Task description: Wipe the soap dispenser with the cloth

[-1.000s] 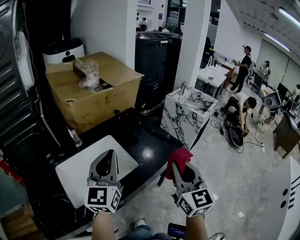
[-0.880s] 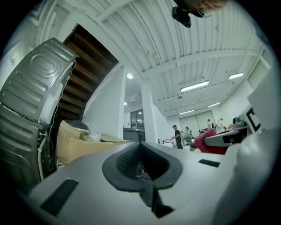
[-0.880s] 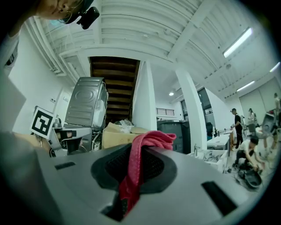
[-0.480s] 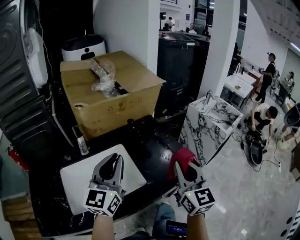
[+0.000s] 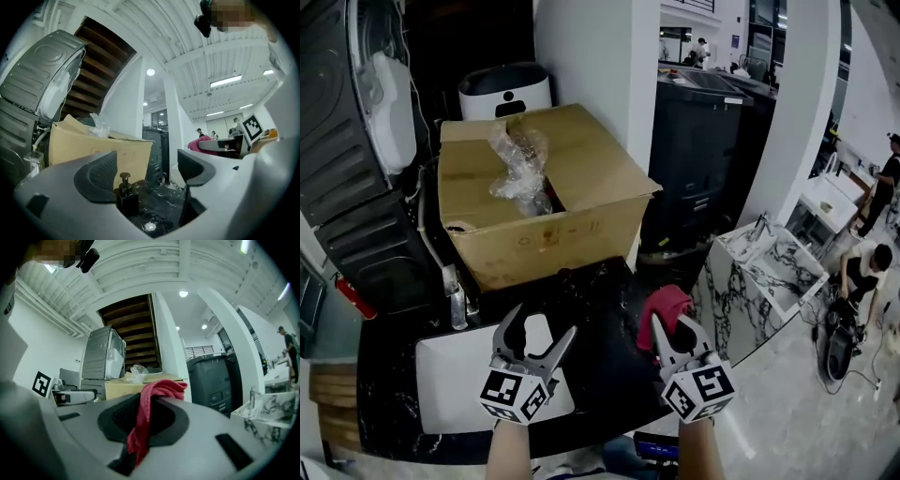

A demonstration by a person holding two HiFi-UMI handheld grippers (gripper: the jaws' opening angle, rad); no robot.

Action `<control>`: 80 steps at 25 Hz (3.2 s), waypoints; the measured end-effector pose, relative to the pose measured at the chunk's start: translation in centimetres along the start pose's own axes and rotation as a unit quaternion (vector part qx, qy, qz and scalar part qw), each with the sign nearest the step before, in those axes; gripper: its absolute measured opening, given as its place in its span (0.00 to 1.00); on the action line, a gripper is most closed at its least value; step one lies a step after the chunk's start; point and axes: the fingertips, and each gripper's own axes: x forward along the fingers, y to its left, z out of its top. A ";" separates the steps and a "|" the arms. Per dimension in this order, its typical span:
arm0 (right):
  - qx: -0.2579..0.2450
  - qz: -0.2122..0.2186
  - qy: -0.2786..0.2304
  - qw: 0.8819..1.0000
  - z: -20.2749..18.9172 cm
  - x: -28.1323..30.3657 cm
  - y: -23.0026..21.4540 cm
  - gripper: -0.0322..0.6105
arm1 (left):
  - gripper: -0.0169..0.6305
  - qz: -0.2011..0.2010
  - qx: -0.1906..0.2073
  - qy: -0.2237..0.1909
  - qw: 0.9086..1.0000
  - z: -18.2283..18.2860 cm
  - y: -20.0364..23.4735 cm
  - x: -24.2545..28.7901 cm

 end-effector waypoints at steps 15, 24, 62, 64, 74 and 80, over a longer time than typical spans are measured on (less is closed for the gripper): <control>0.019 0.128 0.055 0.990 -3.7 5.8 -2.0 0.13 | 0.65 0.083 0.004 0.059 0.995 -7.8 3.4 7.8; 0.039 0.144 0.087 0.985 -8.1 7.4 -1.5 0.13 | 0.64 0.053 -0.007 0.114 0.992 -13.0 6.8 12.2; 0.005 0.134 0.080 0.988 -4.3 6.6 1.7 0.13 | 0.30 0.028 0.057 0.248 0.967 -12.3 7.2 14.0; 0.003 0.133 0.079 0.988 -4.2 6.5 1.8 0.13 | 0.29 0.025 0.041 0.254 0.966 -12.1 7.1 13.8; 0.007 0.119 0.087 0.989 -4.7 5.5 1.8 0.13 | 0.28 0.038 -0.146 0.281 0.948 -11.4 5.7 10.6; 0.008 0.112 0.103 0.988 -5.7 4.5 1.9 0.13 | 0.28 0.026 -0.291 0.269 0.918 -11.4 3.3 8.1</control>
